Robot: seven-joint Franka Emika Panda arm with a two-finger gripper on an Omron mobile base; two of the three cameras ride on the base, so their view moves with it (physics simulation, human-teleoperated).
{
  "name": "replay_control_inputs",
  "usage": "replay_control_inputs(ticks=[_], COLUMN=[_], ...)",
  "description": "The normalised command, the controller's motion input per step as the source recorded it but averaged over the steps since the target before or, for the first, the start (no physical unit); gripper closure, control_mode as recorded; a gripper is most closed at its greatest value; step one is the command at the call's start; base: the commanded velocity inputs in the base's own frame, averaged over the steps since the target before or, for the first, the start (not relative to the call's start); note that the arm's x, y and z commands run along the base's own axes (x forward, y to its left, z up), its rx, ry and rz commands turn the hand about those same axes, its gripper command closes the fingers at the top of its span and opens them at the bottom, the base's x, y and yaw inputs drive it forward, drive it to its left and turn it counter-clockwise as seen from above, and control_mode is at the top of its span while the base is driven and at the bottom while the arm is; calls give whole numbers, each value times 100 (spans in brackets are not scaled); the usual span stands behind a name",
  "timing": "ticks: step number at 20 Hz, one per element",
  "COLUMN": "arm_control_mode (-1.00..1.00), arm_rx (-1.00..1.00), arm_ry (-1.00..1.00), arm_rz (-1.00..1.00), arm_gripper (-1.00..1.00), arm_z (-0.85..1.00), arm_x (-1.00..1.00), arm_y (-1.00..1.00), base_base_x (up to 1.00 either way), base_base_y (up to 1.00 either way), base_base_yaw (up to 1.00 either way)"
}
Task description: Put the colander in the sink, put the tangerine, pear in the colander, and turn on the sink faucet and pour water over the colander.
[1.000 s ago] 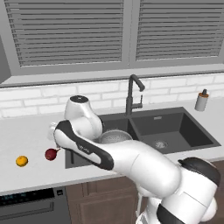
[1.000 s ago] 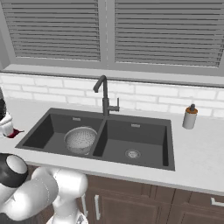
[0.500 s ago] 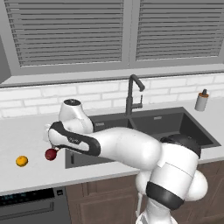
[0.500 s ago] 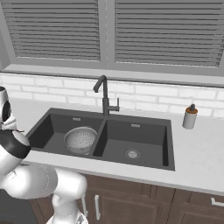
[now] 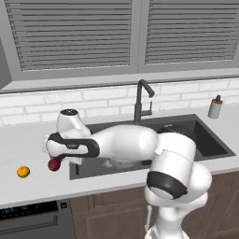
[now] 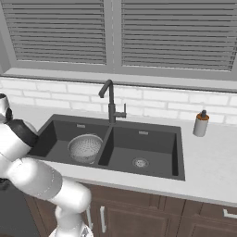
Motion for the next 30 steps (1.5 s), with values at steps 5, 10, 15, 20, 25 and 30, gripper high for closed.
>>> replay_control_inputs(ticks=[5,10,15,20,25,30], arm_control_mode=[-100,-100,-100,-100,-100,-100], arm_rx=[-4,-5,0,0,-1,0], arm_ry=[11,5,-2,-2,0,0], arm_rz=[0,0,0,0,0,0], arm_gripper=[-100,-100,-100,-100,-100,-100], arm_z=[-23,-23,-2,-4,-20,-25], arm_x=[24,22,19,7,16,28], arm_y=[4,14,12,8,11,1], base_base_x=[0,0,0,0,0,0], base_base_y=[0,0,0,0,0,0], base_base_yaw=[0,0,0,0,0,0])
